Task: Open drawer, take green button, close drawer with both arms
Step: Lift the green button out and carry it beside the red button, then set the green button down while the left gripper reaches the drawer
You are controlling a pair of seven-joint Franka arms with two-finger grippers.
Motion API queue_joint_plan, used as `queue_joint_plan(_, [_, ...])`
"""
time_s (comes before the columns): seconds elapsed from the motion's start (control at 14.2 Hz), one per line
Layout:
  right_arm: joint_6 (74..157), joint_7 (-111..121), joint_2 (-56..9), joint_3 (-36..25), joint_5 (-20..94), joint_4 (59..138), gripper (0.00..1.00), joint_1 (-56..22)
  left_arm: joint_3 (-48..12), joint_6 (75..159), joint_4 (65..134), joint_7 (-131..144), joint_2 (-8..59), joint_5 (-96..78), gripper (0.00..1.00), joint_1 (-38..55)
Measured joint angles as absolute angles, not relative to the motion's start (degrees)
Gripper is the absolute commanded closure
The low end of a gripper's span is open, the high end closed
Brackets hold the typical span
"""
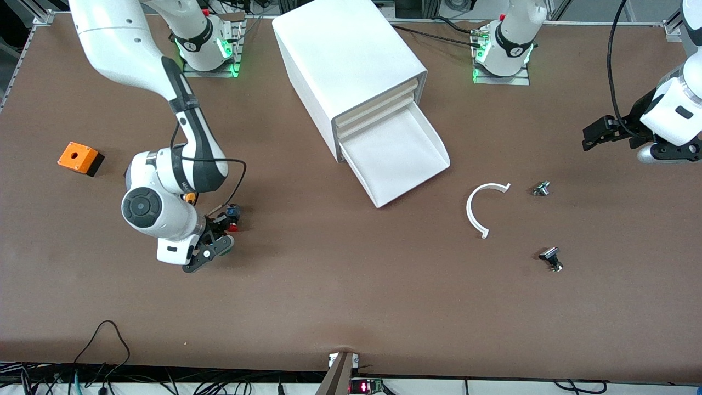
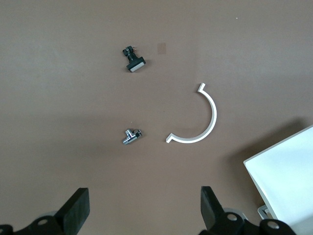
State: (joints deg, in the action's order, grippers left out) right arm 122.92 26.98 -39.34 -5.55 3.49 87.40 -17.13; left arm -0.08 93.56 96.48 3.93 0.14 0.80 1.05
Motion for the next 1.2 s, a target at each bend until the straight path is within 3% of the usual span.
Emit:
queue_joint_plan(0.42, [138.1,40.2,-42.6,-5.1,3.6,94.1,0.72,-13.4,-0.2,93.0,93.6,3.9,5.5,0.9,0.00,1.3])
queue_joint_plan(0.49, [139.2,42.8,-42.5,-4.6,3.7,94.4,0.49,-12.5,-0.3,92.9,93.4,3.8,6.5,1.5,0.00,1.8])
queue_joint_plan(0.56, [139.3,44.2,-42.4,-4.5,3.7,94.4,0.00,-12.0,-0.3,92.9,93.3,3.6,7.6,3.2,0.00,2.8])
queue_joint_plan(0.92, [138.4,45.0,-41.3,-3.3,4.0,93.7,0.01,-11.3,-0.7,92.9,91.5,4.2,10.4,9.9,0.00,8.8])
queue_joint_plan(1.2, [129.7,38.8,-36.5,-1.4,7.0,90.6,0.01,-11.5,-0.6,93.3,92.0,12.4,11.6,0.6,0.00,7.8])
